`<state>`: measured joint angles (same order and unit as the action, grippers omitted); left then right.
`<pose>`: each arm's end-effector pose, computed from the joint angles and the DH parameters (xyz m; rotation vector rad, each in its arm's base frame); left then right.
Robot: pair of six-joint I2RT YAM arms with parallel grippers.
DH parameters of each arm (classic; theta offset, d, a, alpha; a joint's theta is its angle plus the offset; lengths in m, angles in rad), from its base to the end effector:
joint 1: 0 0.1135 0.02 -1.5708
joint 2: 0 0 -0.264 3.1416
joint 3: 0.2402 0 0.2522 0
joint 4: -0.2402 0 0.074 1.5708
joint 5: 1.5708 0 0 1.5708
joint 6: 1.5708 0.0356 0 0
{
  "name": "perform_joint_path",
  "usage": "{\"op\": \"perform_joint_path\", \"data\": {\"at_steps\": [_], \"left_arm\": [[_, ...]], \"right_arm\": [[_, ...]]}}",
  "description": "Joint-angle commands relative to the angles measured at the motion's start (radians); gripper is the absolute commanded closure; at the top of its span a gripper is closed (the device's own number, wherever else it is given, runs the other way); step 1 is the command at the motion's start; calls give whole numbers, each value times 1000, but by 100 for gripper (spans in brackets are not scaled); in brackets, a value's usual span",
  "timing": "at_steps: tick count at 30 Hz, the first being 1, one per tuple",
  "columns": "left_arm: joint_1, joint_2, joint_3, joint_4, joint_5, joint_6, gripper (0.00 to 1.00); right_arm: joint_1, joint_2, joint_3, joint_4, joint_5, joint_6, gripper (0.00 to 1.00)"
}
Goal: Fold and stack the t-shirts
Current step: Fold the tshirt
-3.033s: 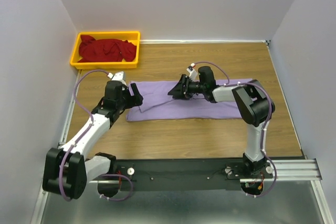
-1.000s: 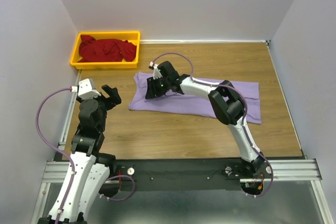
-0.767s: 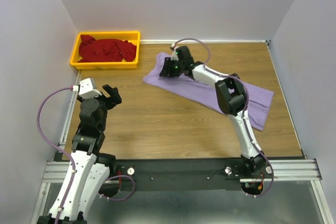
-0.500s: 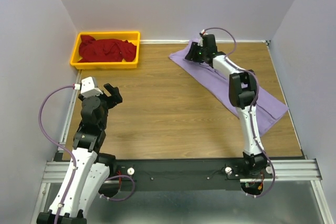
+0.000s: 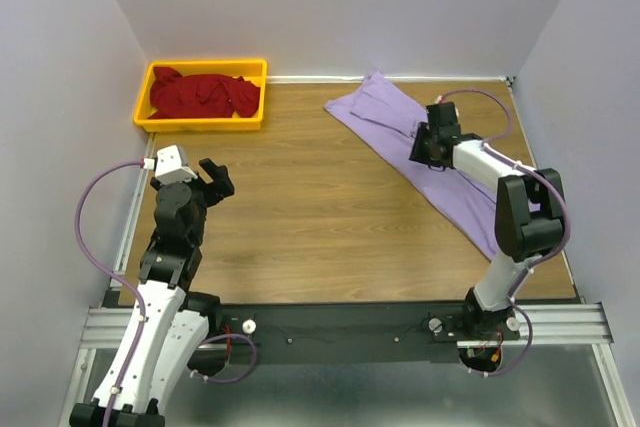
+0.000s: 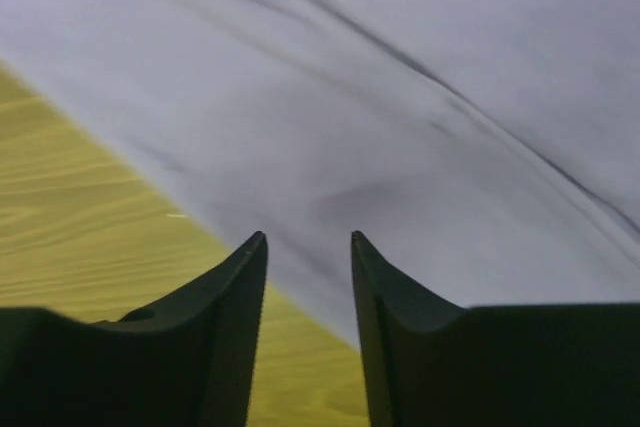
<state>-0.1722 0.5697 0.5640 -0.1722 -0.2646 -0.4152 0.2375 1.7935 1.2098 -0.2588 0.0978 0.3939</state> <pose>0.1490 -0.0165 0.2953 -0.4021 1.6997 -0.1991 0.3785 0.0880 0.2044 0.2336 2.4039 0.1734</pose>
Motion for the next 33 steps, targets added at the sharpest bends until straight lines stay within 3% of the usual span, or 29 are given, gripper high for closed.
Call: {"op": "perform_joint_path", "data": {"at_steps": [1, 8, 12, 17, 19, 23, 27, 32, 33], "left_arm": [[2, -18, -16, 31, 25, 10, 12], [2, -27, -15, 26, 24, 10, 12], [3, -37, -16, 23, 22, 6, 12], [2, -45, -18, 30, 44, 9, 12], [2, -41, -16, 27, 48, 10, 12], [2, -37, -16, 25, 51, 13, 12], [2, -28, -16, 23, 70, 15, 12], [2, -7, -18, 26, 80, 9, 12], [2, 13, -16, 34, 93, 3, 12]], "right_arm": [[-55, -40, -110, -72, 88, 48, 56], [-79, 20, -145, -131, 79, 0, 58], [-61, 40, -165, -163, -55, 13, 59], [132, 85, -144, -165, -202, 112, 60], [199, 134, -83, -165, -236, 149, 57], [328, 285, 217, -165, -271, 233, 53], [358, 353, 397, -207, -261, 250, 52], [358, 197, 260, -252, -228, 217, 52], [373, 75, 97, -263, -251, 201, 52]]}}
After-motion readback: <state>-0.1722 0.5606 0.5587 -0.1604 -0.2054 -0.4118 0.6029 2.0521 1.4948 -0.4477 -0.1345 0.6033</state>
